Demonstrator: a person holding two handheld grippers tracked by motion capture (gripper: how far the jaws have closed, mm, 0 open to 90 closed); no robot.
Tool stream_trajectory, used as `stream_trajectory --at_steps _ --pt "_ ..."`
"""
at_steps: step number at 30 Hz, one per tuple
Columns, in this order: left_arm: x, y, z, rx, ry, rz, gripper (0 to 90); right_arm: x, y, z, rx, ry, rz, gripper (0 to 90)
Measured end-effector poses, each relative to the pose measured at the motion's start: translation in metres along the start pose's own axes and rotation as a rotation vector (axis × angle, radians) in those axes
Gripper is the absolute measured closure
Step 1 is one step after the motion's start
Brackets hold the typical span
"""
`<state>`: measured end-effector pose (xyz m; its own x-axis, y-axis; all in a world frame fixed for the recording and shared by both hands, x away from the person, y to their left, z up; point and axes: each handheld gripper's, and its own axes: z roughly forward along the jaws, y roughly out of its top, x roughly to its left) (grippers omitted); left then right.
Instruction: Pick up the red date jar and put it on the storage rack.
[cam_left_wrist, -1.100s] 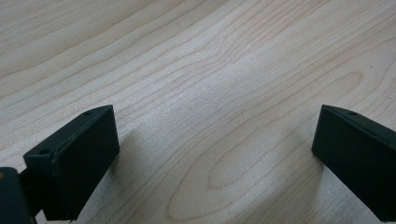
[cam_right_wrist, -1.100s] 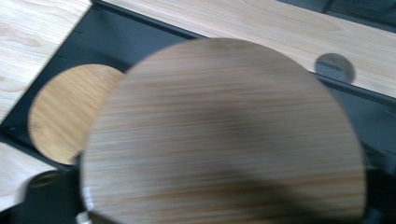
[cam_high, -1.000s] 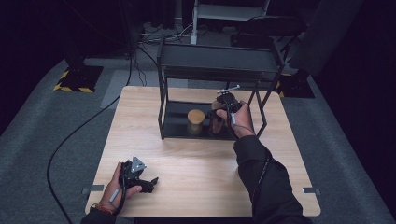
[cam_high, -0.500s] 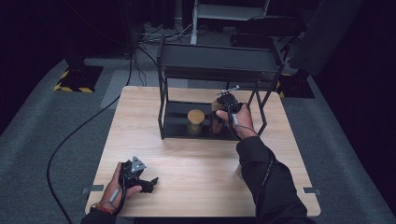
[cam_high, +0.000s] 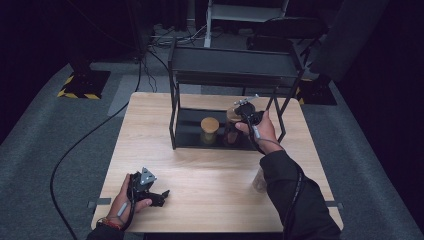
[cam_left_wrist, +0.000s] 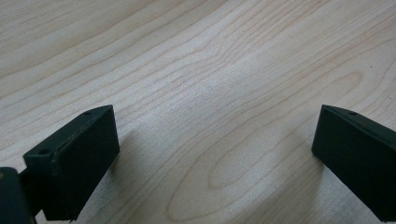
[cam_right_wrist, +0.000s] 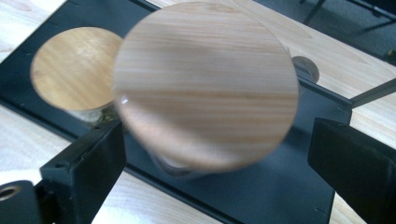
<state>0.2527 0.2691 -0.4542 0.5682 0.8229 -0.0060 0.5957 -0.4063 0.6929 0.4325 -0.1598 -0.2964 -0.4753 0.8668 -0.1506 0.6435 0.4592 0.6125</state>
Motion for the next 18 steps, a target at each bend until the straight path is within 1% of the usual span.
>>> stream_trajectory --at_steps 6,9,11,12,18 --pt "0.000 0.000 0.000 0.000 0.000 0.000 0.4 -0.002 -0.012 -0.016 -0.034 0.030 -0.040 4.3" --pt "0.000 0.000 0.000 0.000 0.000 -0.001 0.4 -0.001 -0.019 -0.025 -0.053 0.030 -0.056 4.3" --pt "0.000 0.000 0.000 0.000 0.000 0.000 0.4 -0.002 -0.023 -0.031 -0.064 0.039 -0.060 4.3" --pt "0.000 0.000 0.000 0.000 0.000 0.000 0.4 -0.002 -0.025 -0.034 -0.069 0.042 -0.072 4.3" --pt "0.000 0.000 0.000 0.000 0.000 0.000 0.4 -0.003 -0.036 -0.050 -0.096 0.063 -0.107 4.3"
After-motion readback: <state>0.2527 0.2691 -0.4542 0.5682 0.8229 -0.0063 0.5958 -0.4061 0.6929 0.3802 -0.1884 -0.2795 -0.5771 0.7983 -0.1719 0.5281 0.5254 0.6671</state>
